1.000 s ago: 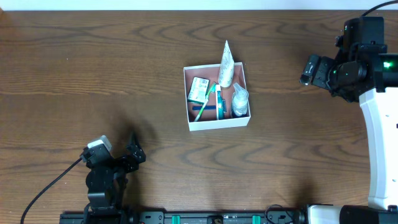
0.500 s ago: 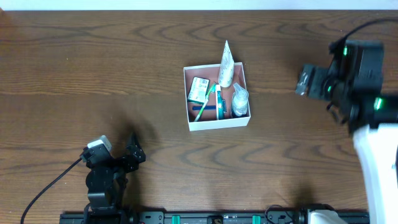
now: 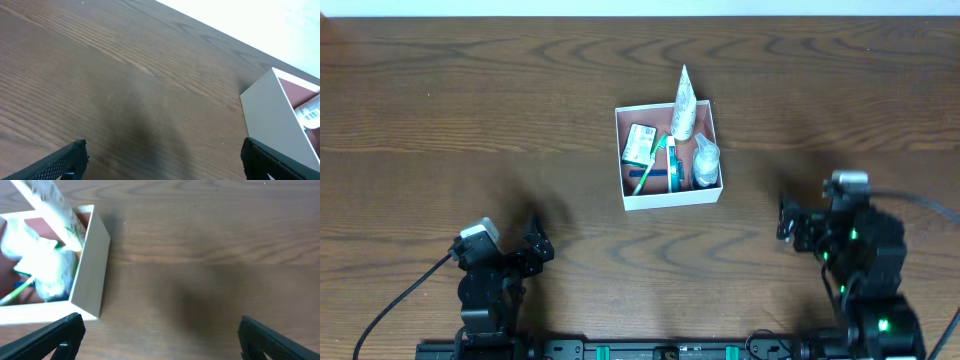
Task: Pack container
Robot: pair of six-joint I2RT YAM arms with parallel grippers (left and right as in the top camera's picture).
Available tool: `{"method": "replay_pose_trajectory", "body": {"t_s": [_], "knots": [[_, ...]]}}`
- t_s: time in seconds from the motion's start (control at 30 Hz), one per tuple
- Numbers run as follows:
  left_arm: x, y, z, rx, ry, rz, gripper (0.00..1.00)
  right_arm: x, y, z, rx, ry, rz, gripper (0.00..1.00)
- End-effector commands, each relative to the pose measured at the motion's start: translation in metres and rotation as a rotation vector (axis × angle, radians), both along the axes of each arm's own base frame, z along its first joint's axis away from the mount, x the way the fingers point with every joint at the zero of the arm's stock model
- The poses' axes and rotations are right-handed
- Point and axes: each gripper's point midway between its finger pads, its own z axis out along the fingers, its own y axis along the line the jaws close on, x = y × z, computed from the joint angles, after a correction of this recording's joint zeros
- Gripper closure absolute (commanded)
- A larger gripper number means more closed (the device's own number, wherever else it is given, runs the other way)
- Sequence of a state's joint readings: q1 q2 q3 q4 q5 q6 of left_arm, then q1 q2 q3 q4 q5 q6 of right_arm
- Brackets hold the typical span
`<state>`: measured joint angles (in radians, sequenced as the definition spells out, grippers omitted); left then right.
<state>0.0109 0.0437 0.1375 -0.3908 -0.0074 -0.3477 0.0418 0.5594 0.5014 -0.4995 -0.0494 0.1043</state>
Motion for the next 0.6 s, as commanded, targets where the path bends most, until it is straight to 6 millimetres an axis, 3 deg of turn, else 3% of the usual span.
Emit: {"method": "replay_pose_trajectory", "body": {"t_s": [0.0, 0.57], "knots": [[0.000, -0.001, -0.009, -0.008, 0.016, 0.001, 0.02, -0.011, -0.004, -0.007, -0.009, -0.059, -0.004, 0.01], [0.000, -0.001, -0.009, -0.008, 0.016, 0.001, 0.02, -0.030, 0.000, -0.030, 0.008, -0.205, 0.013, 0.01]]}}
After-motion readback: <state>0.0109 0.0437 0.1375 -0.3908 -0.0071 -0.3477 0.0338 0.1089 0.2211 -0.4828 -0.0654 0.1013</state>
